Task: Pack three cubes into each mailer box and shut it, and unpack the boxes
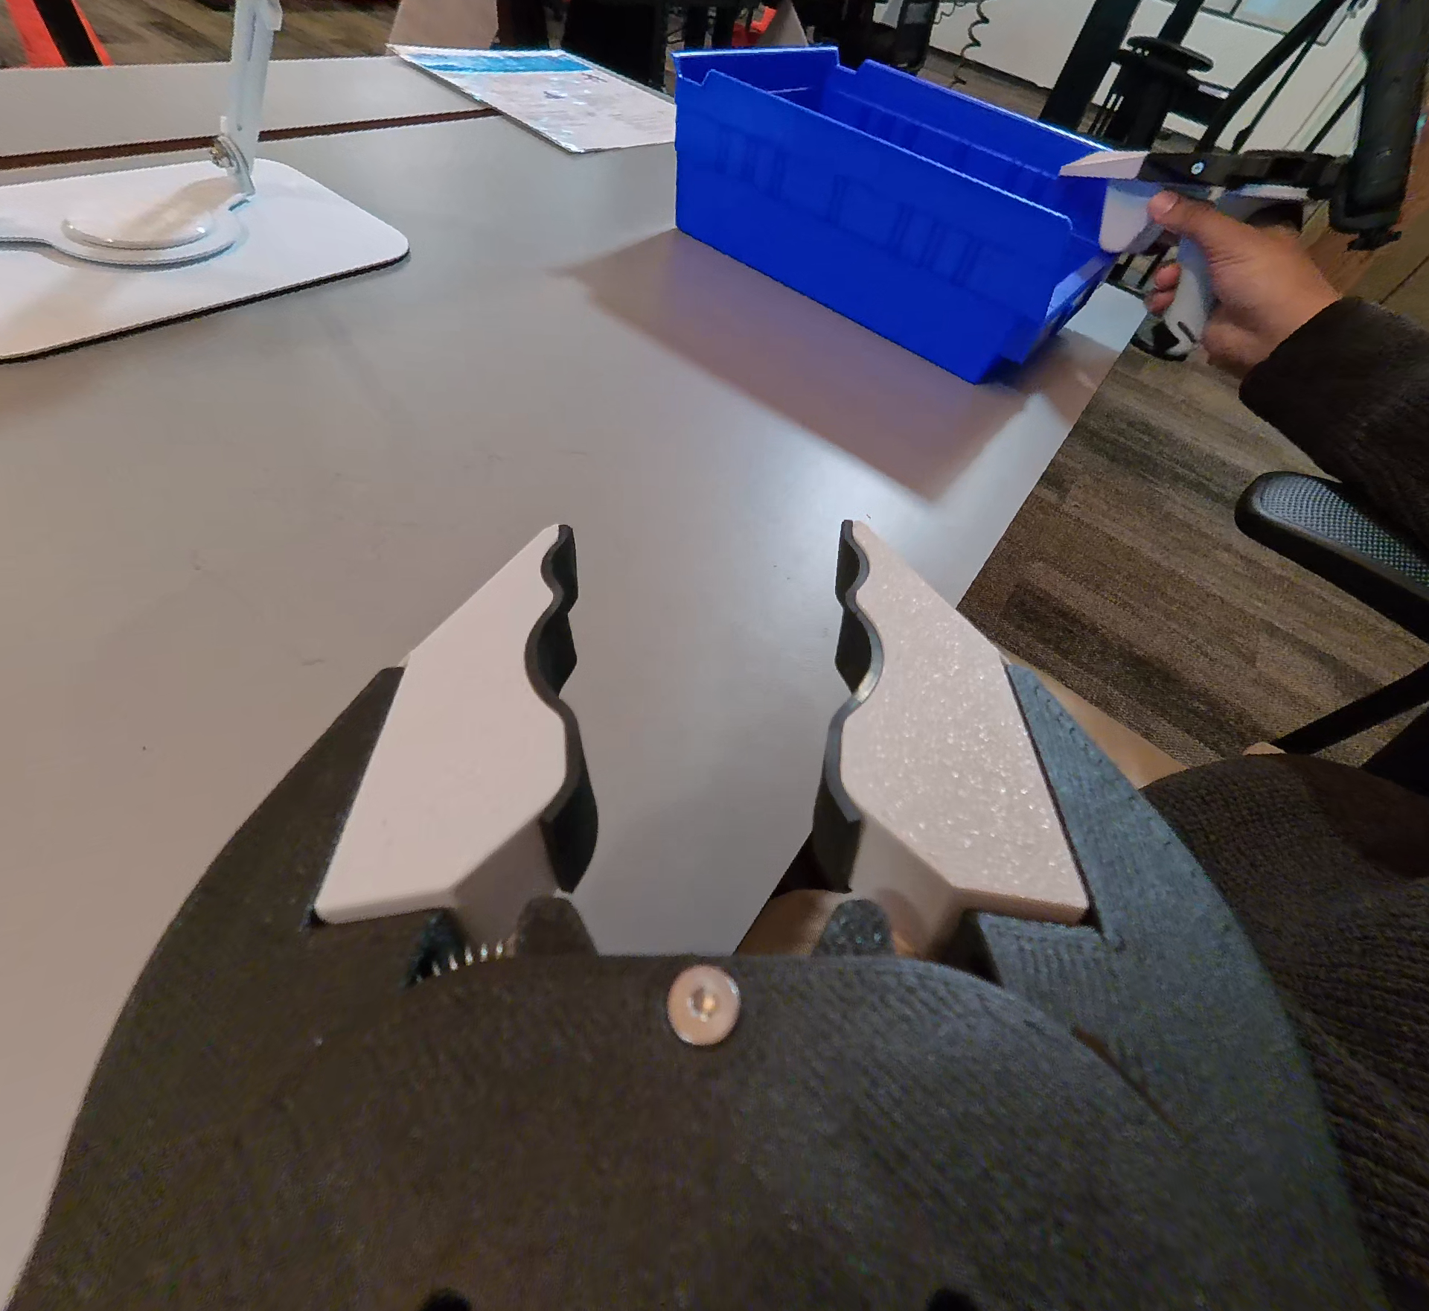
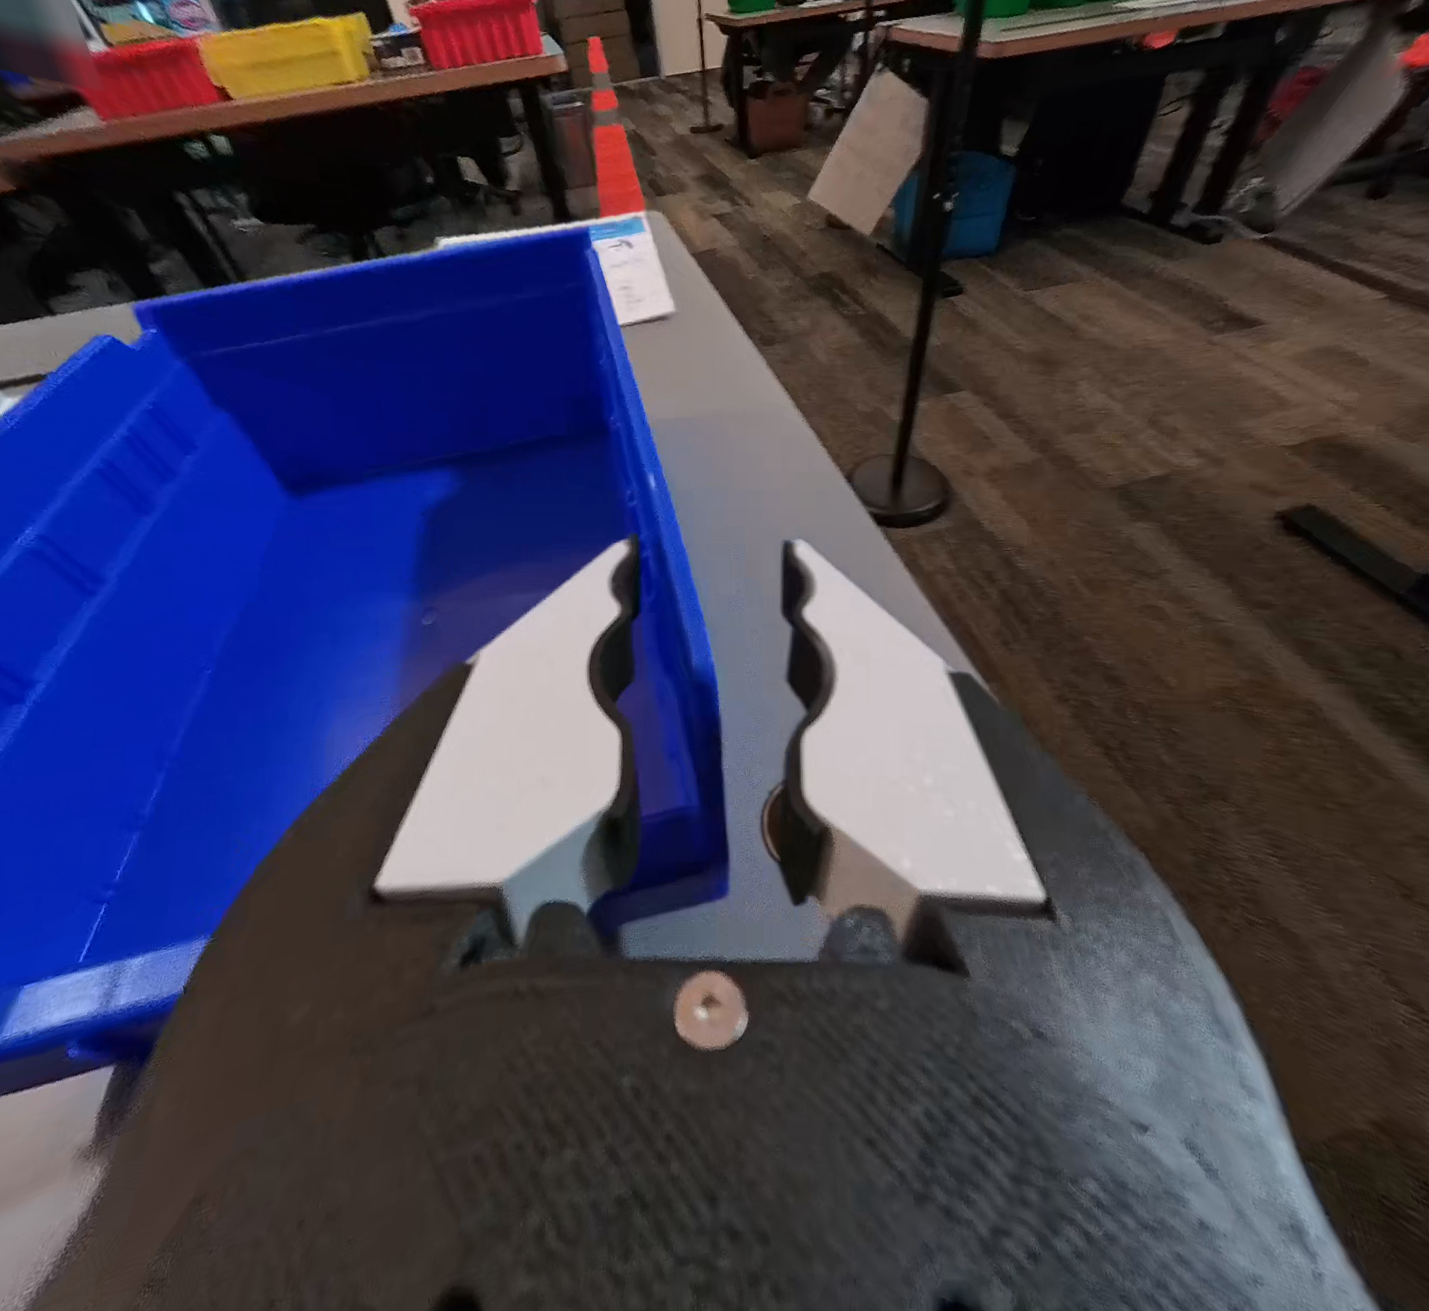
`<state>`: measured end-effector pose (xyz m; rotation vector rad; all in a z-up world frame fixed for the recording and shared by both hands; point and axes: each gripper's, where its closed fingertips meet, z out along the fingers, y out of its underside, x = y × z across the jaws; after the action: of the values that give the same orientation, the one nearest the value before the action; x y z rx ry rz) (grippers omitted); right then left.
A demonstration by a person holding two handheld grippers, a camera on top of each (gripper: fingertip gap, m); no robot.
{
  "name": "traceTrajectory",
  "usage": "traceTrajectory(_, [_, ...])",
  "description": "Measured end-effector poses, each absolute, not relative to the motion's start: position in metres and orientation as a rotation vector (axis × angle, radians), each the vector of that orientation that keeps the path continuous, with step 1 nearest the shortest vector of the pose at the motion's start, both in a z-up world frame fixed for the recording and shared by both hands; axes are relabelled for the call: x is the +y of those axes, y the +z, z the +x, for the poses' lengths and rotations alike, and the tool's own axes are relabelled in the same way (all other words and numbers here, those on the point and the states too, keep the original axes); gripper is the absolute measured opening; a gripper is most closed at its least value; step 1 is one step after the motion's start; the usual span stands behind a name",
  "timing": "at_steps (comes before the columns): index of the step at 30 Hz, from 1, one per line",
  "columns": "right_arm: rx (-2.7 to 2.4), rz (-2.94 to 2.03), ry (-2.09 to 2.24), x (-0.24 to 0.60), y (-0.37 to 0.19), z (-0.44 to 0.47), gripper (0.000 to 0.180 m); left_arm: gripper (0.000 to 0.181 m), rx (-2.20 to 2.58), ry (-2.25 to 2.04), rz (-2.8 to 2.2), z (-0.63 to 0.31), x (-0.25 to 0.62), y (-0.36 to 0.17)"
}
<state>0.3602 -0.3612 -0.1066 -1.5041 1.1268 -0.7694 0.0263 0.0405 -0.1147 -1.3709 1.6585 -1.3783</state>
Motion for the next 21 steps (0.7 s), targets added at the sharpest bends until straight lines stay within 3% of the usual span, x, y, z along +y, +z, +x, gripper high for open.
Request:
traceTrajectory(2, [1.075,-1.466,-0.845,-0.364,-0.077,0.349,0.044,0.068,1.65,-1.381,-1.373,0.026,0.042,-0.114])
traceTrajectory(6, [0.797,-1.31,-1.001,-0.331,0.017,0.298,0.044,0.069,1.631,-1.391,-1.396,0.027,0.045,-0.113])
traceTrajectory(12, [0.421,-1.312,-0.693,-0.173,0.068,0.196,0.044,0.07,1.581,-1.396,-1.448,0.029,0.055,-0.113])
traceTrajectory(16, [0.259,-1.33,-0.234,-0.063,0.048,0.105,0.043,0.07,1.537,-1.385,-1.485,0.026,0.068,-0.114])
traceTrajectory(21, [0.101,-1.625,-0.137,0.017,-0.049,0.052,0.051,0.07,1.434,-1.401,-1.562,0.016,0.089,-0.113])
